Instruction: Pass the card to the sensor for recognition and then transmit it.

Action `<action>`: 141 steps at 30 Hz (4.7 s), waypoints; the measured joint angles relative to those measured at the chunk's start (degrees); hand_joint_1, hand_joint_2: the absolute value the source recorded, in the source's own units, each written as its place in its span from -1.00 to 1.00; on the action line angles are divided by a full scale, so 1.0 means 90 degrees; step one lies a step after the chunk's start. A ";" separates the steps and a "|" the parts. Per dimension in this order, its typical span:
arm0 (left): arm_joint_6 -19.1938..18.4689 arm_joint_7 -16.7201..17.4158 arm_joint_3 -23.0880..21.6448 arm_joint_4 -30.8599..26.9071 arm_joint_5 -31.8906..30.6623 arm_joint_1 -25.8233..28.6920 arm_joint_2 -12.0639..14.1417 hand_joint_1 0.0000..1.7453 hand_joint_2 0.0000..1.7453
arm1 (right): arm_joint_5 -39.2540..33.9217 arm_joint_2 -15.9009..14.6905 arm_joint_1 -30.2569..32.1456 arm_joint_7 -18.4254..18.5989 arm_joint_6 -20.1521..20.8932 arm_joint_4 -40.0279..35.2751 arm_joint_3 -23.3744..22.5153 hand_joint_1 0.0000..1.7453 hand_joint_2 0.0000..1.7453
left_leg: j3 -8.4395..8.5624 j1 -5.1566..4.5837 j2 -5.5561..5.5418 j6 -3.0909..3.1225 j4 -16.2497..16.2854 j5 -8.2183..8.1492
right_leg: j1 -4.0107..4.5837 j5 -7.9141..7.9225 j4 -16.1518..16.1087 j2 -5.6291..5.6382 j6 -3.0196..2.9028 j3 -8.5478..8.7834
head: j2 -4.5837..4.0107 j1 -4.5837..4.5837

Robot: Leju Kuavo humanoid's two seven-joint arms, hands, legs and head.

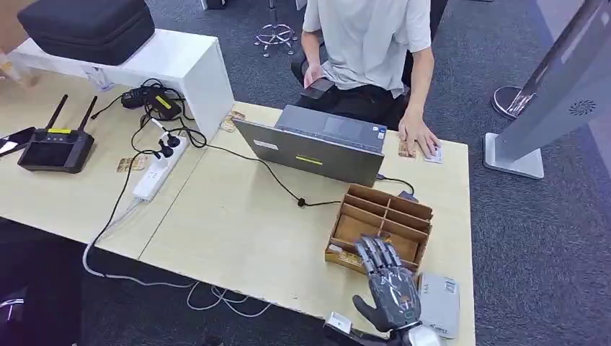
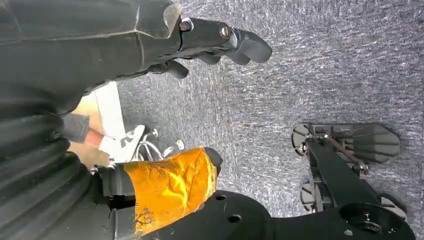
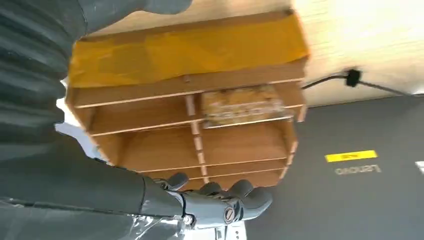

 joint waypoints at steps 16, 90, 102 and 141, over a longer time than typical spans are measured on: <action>-0.0039 -0.0022 0.0002 0.0000 -0.0139 -0.0015 -0.0061 -1.00 1.00 | -0.0039 0.0357 -0.0347 0.0163 0.0003 0.0676 0.0279 -1.00 1.00 | 0.0000 0.0000 -0.0001 0.0000 0.0000 0.0000 | 0.0001 0.0000 -0.0001 -0.0001 0.0000 0.0000 | 0.0000 0.0000; 0.0109 -0.0236 0.0252 0.0000 -0.0530 -0.0026 -0.0087 -1.00 1.00 | -0.0150 0.0420 -0.0644 0.0170 -0.0081 0.1101 -0.0264 1.00 1.00 | 0.0002 0.0005 0.0001 -0.0001 0.0000 0.0001 | 0.0007 0.0003 -0.0002 0.0000 -0.0004 0.0003 | 0.0000 0.0000; 0.0075 -0.0231 0.0252 0.0000 -0.0649 -0.0028 -0.0083 -1.00 1.00 | -0.0577 0.0452 -0.1007 0.0131 0.0551 0.0800 -0.0425 1.00 1.00 | 0.0003 0.0005 0.0011 -0.0005 0.0000 0.0008 | 0.0007 0.0015 0.0000 0.0008 -0.0011 0.0001 | 0.0000 0.0000; 0.0123 -0.0391 0.0252 0.0000 -0.1528 -0.0114 0.0071 -1.00 1.00 | -0.1016 0.0875 -0.5845 0.1923 0.1117 0.2870 -0.2860 -1.00 1.00 | -0.0010 0.0005 0.0013 -0.0007 0.0004 0.0027 | 0.0009 0.0034 0.0004 0.0016 -0.0013 -0.0018 | -0.0002 0.0000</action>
